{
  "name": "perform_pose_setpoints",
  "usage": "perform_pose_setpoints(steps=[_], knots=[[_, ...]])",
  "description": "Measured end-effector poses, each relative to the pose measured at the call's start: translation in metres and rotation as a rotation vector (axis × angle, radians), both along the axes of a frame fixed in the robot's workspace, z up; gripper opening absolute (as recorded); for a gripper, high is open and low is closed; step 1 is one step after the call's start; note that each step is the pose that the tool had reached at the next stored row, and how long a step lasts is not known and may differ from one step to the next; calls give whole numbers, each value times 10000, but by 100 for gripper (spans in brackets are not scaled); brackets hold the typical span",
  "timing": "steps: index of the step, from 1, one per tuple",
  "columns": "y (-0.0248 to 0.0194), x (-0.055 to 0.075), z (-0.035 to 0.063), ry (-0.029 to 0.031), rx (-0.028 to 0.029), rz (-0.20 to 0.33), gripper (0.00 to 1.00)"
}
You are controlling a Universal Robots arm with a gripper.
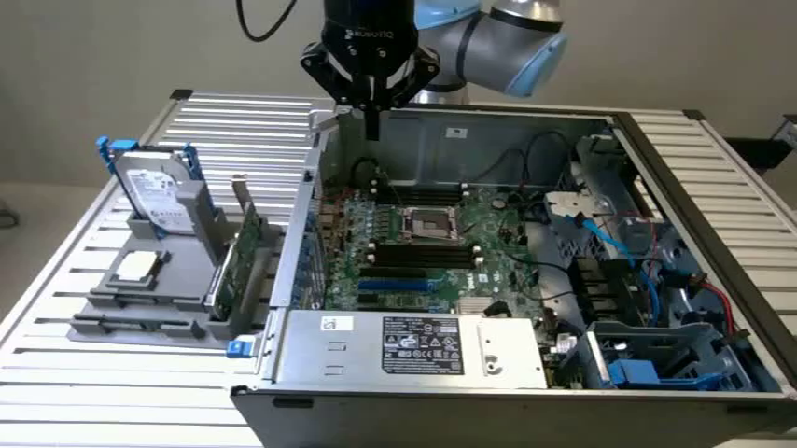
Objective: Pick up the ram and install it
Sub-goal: 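Reach for the ram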
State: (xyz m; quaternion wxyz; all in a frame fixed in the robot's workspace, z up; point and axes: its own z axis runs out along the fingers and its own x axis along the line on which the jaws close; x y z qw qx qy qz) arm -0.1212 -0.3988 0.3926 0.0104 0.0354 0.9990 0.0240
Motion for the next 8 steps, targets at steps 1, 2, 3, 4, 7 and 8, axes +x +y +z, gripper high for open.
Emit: perform_pose_setpoints(steps=[1,2,3,4,7,8], knots=[[0,0,0,0,0,0,11],[0,0,0,0,0,0,11],[0,0,0,0,0,0,11],[0,0,0,0,0,0,11],[0,0,0,0,0,0,11],[0,0,0,0,0,0,11]])
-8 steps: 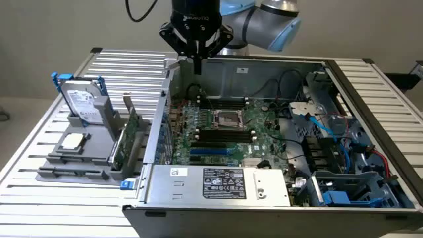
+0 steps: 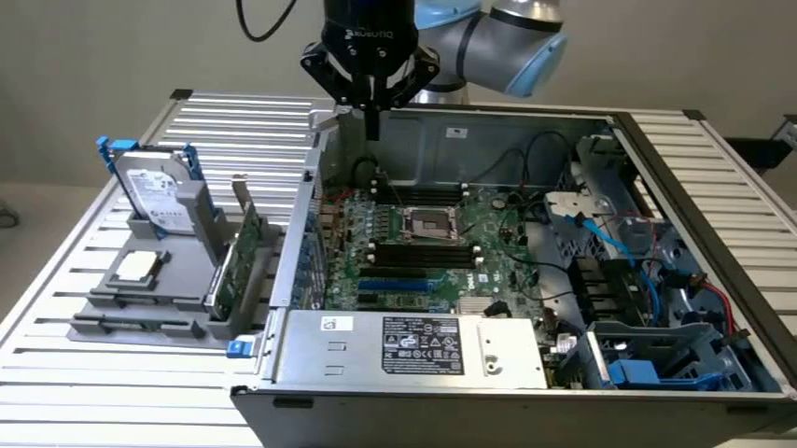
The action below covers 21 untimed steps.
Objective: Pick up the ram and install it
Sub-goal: 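Reach for the ram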
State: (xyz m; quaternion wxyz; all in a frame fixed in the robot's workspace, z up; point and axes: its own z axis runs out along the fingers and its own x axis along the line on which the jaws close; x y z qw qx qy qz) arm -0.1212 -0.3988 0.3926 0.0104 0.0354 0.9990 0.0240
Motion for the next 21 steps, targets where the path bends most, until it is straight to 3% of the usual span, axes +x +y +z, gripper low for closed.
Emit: perform_pose_setpoints(steps=[5,13,16,21], knots=[[-1,-3,0,0,0,1,11],[-59,-349,0,0,-1,-1,11],[-97,-488,-17,-1,0,0,11],[-209,-682,-52,-1,0,-1,11]])
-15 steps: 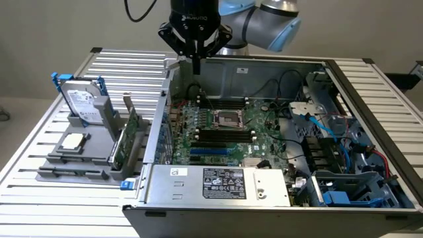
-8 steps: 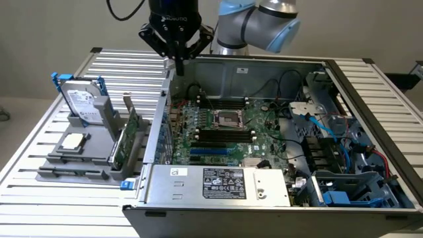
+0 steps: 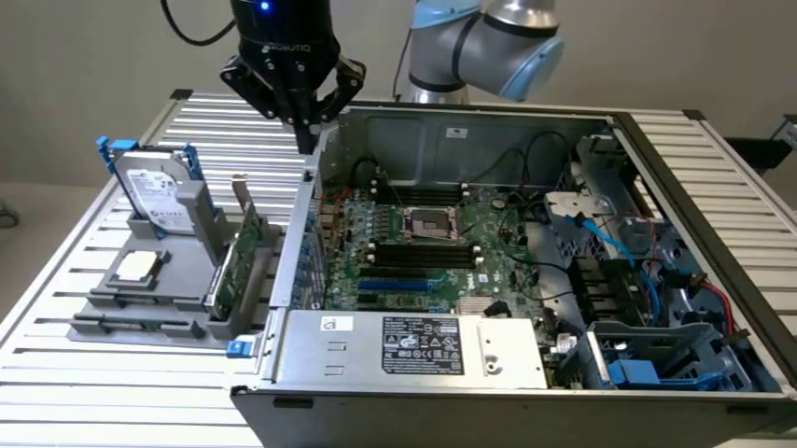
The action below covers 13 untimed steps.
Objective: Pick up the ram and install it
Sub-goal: 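Reach for the ram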
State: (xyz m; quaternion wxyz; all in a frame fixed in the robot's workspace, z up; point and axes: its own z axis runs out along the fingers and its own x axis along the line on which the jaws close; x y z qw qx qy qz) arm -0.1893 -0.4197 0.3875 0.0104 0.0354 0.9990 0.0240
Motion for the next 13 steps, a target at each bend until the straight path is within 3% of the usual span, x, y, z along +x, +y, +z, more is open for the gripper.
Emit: perform_pose_setpoints(steps=[13], knots=[[-158,-572,-49,32,-1,0,11]])
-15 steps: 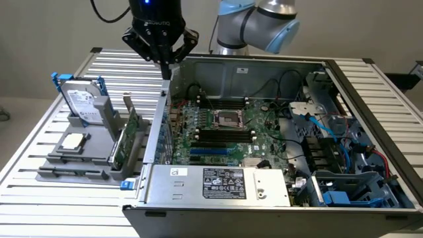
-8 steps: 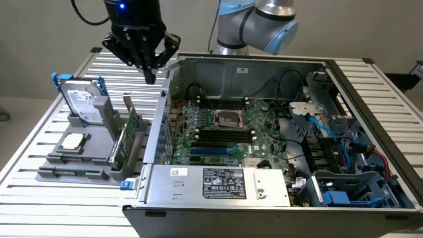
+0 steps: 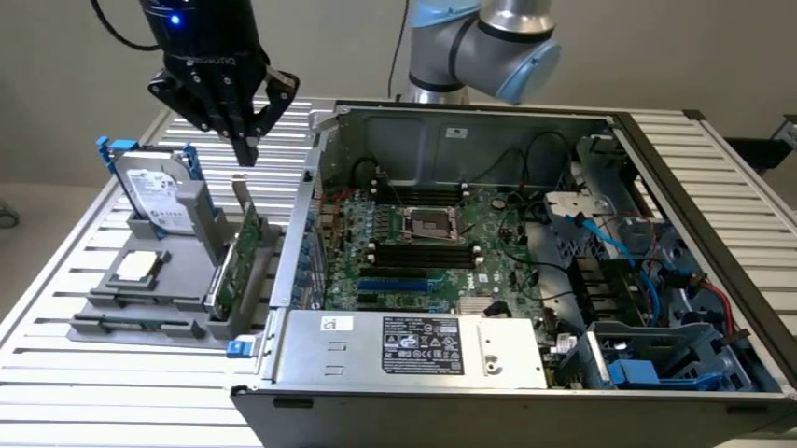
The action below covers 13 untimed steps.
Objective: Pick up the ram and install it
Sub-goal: 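Reach for the ram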
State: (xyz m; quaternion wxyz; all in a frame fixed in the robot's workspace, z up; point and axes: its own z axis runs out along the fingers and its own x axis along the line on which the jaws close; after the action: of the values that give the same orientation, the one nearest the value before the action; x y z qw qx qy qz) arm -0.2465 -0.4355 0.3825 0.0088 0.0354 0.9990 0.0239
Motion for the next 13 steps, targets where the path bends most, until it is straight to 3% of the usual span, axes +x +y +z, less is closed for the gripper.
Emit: perform_pose_setpoints(steps=[13], knots=[[-120,-570,-76,93,0,0,11]])
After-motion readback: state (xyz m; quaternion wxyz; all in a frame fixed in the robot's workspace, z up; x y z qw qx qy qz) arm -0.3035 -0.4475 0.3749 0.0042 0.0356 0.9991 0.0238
